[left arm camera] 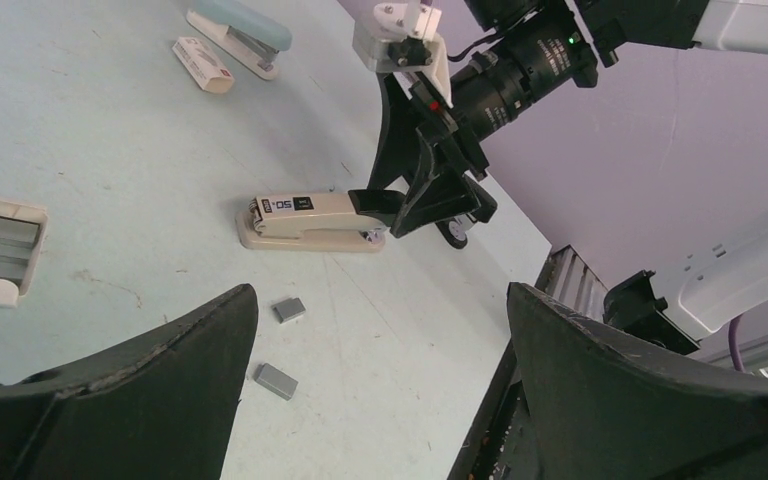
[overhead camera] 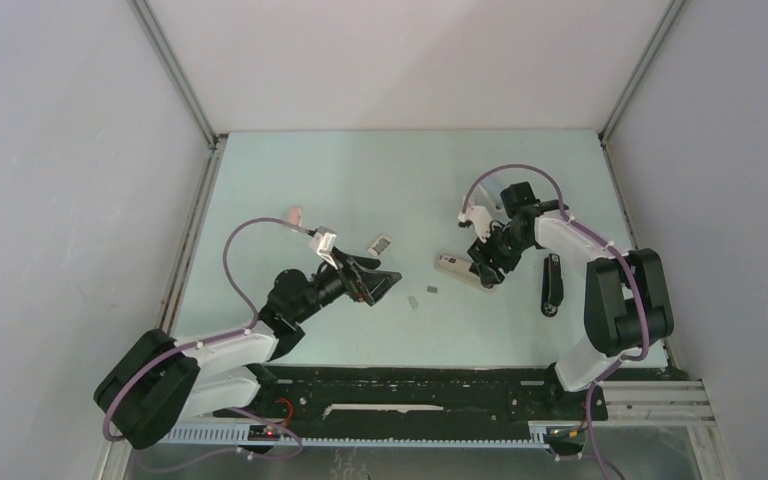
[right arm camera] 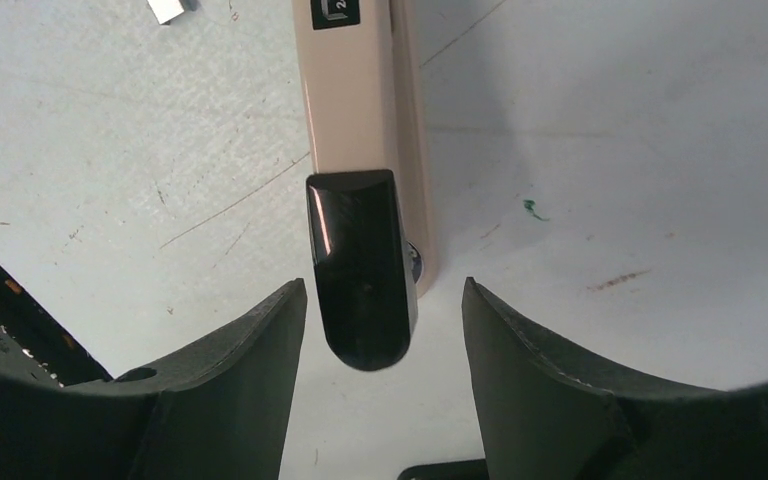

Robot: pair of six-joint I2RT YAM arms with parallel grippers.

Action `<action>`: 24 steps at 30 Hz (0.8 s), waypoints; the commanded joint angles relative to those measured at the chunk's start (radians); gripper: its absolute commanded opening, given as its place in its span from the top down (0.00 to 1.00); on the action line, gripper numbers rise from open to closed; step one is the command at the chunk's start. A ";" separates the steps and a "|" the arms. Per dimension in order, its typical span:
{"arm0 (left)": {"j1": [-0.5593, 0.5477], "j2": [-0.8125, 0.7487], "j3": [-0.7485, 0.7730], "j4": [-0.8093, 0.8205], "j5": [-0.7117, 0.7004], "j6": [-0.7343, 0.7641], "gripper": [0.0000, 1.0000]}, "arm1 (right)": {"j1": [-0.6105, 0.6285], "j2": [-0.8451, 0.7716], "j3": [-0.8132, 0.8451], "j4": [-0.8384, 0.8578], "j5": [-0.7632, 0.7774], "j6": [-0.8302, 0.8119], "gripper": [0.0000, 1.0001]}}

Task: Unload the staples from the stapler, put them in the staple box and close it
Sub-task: Pick up the stapler from the center of the board.

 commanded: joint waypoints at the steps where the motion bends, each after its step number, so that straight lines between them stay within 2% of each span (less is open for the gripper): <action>1: 0.000 -0.035 -0.040 -0.009 -0.023 0.030 0.00 | 0.029 0.028 0.025 0.017 -0.011 0.000 0.33; 5: 0.000 -0.036 -0.045 -0.009 -0.022 0.026 0.00 | 0.049 0.043 0.027 0.031 -0.002 0.010 0.39; 8: 0.000 -0.035 -0.045 -0.009 -0.023 0.024 0.00 | 0.047 0.047 0.026 0.031 0.008 0.010 0.52; 10: 0.000 -0.031 -0.044 -0.009 -0.020 0.023 0.00 | 0.044 0.048 0.027 0.028 0.015 0.004 0.66; 13: -0.001 -0.023 -0.038 -0.009 -0.017 0.021 0.00 | 0.041 0.035 0.027 0.021 0.029 -0.007 1.00; 17: 0.000 0.000 -0.028 0.010 -0.001 0.006 0.00 | 0.028 -0.026 0.028 0.016 0.005 -0.007 1.00; 24: -0.006 0.143 -0.006 0.187 0.051 -0.102 0.00 | -0.041 -0.109 0.092 -0.079 -0.210 0.052 1.00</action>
